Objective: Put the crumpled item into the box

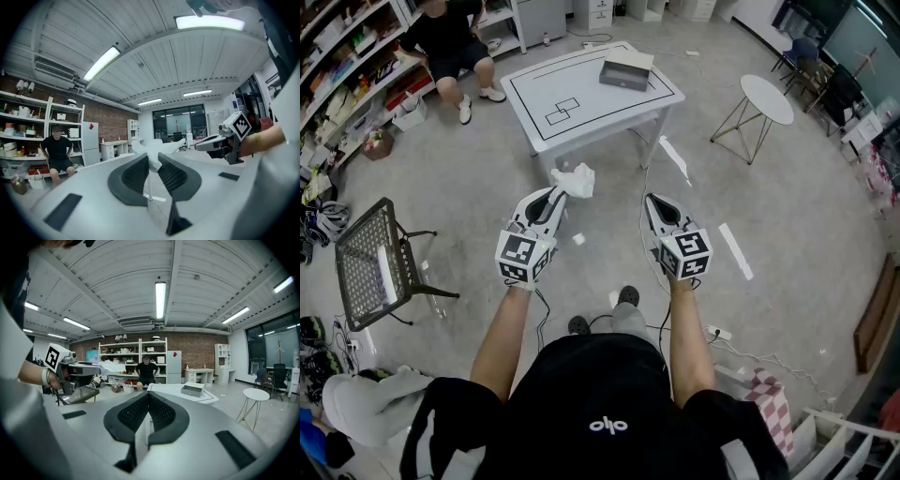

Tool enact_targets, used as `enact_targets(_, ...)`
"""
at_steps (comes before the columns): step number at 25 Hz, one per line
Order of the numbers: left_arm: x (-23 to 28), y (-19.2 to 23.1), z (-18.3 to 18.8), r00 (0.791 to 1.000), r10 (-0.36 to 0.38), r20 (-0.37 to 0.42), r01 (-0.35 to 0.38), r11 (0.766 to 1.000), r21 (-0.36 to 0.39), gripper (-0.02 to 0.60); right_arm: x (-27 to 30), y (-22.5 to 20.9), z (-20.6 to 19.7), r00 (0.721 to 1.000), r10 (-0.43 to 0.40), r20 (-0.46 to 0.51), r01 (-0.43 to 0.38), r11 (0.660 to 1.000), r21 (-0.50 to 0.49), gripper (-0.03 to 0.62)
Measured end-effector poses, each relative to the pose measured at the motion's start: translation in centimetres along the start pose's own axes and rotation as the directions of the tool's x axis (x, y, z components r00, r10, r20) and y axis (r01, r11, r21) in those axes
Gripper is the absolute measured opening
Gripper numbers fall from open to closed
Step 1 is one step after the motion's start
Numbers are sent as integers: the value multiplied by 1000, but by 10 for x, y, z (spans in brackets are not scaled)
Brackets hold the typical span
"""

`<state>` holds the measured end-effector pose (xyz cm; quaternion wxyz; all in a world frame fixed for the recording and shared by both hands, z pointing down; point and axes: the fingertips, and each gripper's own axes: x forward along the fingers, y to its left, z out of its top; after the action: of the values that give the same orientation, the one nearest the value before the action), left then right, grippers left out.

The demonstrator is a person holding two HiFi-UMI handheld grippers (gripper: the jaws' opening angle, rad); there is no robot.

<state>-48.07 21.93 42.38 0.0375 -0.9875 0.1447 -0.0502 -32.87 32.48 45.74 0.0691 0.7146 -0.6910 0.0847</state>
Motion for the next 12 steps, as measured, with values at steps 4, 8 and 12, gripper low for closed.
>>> enact_targets(4,12,-1,-1,1000,2,-6,-2,1000,0,63,4,-10,-1,1000,6,-4,-6,1000,-3,9)
enact_targets(8,34,-4,-2,1000,9,-16,-9,1000,-1,63,8,-34,-1,1000,11,-5,-11,1000,-1,9)
enact_targets(12,62,-9,-2,999,15,-28,-15,1000,2,63,10,-67,-3,1000,6,3,-6,1000,7,9)
